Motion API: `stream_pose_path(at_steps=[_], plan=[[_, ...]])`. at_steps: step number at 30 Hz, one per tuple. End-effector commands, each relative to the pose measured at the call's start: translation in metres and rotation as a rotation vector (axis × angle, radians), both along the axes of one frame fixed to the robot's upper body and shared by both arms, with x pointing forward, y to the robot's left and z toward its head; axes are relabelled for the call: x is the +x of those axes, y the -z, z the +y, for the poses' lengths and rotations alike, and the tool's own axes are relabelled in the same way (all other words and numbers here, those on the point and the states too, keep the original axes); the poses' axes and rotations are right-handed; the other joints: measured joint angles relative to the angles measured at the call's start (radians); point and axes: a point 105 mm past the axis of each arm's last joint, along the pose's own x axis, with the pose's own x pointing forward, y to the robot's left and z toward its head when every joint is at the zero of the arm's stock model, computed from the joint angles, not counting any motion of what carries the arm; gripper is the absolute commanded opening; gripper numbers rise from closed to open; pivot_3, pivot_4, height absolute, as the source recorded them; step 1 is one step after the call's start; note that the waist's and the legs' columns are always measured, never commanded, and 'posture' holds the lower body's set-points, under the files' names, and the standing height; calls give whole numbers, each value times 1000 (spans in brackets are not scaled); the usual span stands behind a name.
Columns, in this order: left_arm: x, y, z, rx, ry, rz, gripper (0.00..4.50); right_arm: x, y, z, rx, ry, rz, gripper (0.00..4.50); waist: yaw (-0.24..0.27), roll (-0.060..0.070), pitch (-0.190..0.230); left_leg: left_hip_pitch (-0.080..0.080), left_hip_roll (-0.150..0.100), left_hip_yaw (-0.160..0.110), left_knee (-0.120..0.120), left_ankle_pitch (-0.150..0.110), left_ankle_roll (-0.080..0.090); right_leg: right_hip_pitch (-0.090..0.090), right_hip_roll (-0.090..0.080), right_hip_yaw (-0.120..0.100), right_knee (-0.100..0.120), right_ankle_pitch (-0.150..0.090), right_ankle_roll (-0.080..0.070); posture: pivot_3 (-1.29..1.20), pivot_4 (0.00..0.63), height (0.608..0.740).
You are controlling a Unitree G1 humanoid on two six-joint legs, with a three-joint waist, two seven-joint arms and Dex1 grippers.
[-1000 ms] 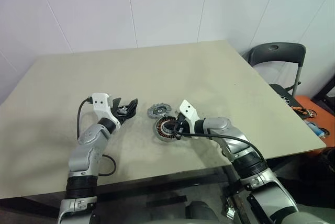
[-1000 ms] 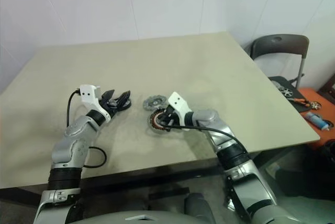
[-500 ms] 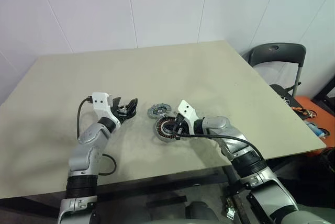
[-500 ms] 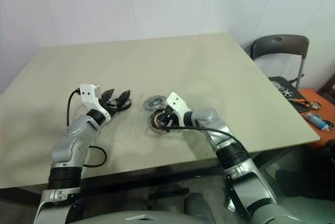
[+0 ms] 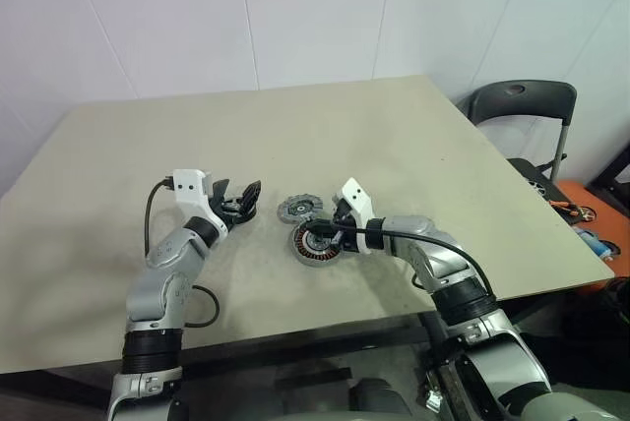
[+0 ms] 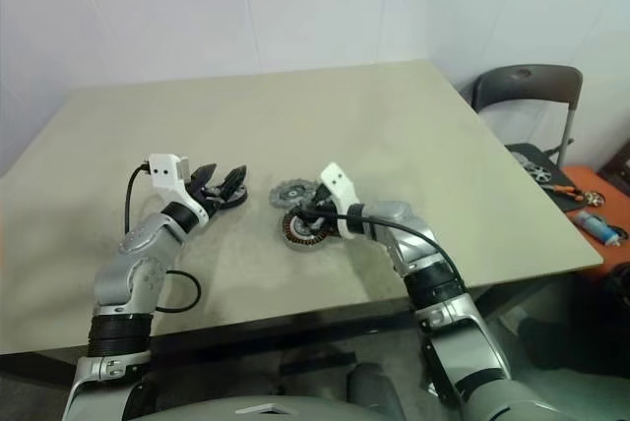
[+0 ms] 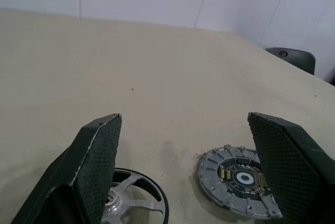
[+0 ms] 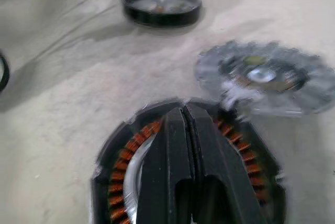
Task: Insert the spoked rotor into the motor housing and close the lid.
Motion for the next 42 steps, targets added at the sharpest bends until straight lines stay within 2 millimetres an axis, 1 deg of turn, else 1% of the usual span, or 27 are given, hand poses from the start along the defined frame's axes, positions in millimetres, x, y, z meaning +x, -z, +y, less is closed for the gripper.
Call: stream_pose_path(at_steps=[1, 2, 4, 6, 8, 12, 15, 17, 19, 23, 29, 32, 36, 38, 40, 42], plan=[[0, -21, -3, -3, 7, -66, 4110, -13, 8, 0, -59, -70, 5, 32, -1, 0, 0, 0, 0, 0, 0, 0, 0, 0, 0, 0, 0, 0, 0, 0, 0, 740], [0, -20, -2, -3, 5, -64, 4110, -15, 11, -2, -74, -78, 9, 32, -1, 0, 0, 0, 0, 0, 0, 0, 0, 0, 0, 0, 0, 0, 0, 0, 0, 740], [0, -20, -1, -3, 2, -60, 4110, -14, 16, -6, -105, -64, 4, 32, -1, 0, 0, 1, 0, 0, 0, 0, 0, 1, 0, 0, 0, 0, 0, 0, 0, 740], [0, -19, -1, -1, 0, -58, 4110, -10, 15, -8, -104, -45, -7, 32, -2, 0, 0, 2, 0, 0, 0, 0, 0, 2, 0, 0, 1, 0, 0, 0, 0, 740], [0, -19, -1, 0, 1, -57, 4110, -3, 6, -7, -64, -16, -27, 32, -2, 0, 0, 2, 0, 0, 1, 0, 0, 2, 0, 0, 1, 0, 0, 0, 0, 740], [-1, -20, -4, -1, 7, -57, 4110, 10, -20, -4, 75, 44, -21, 32, -2, 0, 0, 2, 0, 0, 1, 0, 0, 3, 0, 0, 1, 0, 0, 0, 0, 740], [-1, -20, -5, -1, 9, -56, 4110, 14, -30, -4, 138, 64, 10, 32, -1, 0, 0, 1, 0, 0, 1, 0, 0, 1, 0, 0, 1, 0, 0, 0, 0, 740], [-2, -20, -5, -1, 10, -55, 4110, 16, -34, -5, 171, 82, 38, 32, -1, 0, 0, 0, 0, 0, 1, 0, 0, 0, 0, 0, 1, 0, 0, 0, 0, 740], [-2, -20, -5, 0, 9, -54, 4110, 15, -34, -5, 176, 86, 53, 32, -1, 0, 0, 0, 0, 0, 0, 0, 0, 0, 0, 0, 0, 0, 0, 0, 0, 740], [-2, -20, -3, 2, 6, -52, 4110, 10, -22, -4, 114, 61, 49, 32, -1, 0, 0, 0, 0, 0, 0, 0, 0, 0, 0, 0, 0, 0, 0, 0, 0, 740], [-1, -20, -1, 2, 2, -50, 4110, -2, -11, 0, 68, 7, 65, 32, -2, 0, 0, 0, 0, 0, 0, 0, 0, 0, 0, 0, 0, 0, 0, 0, 0, 740], [-1, -19, -1, 2, 0, -48, 4110, -9, 5, -1, -18, -19, 49, 32, -3, 0, 0, 0, 0, 0, 0, 0, 0, 0, 0, 0, 0, 0, 0, 0, 0, 740], [-1, -17, -1, 1, -1, -45, 4110, -9, 15, -5, -72, -11, 35, 32, -3, 0, 0, 1, 0, 0, 0, 0, 0, 1, 0, 0, 1, 0, 0, 0, 0, 740], [-1, -17, -1, 0, 0, -43, 4110, -3, 10, -5, -39, 22, 19, 32, -3, 0, 0, 1, 0, 0, 1, 0, 0, 1, 0, 0, 1, 0, 0, 0, 0, 740], [-1, -16, -2, 1, 1, -42, 4110, 3, -4, -3, 41, 52, 15, 32, -3, 0, 0, 2, 0, 0, 1, 0, 0, 1, 0, 0, 1, 0, 0, 0, 0, 740], [-2, -16, -2, 0, 2, -42, 4110, 6, -13, -2, 94, 65, 17, 32, -3, 0, 0, 1, 0, 0, 1, 0, 0, 1, 0, 0, 1, 0, 0, 0, 0, 740]])
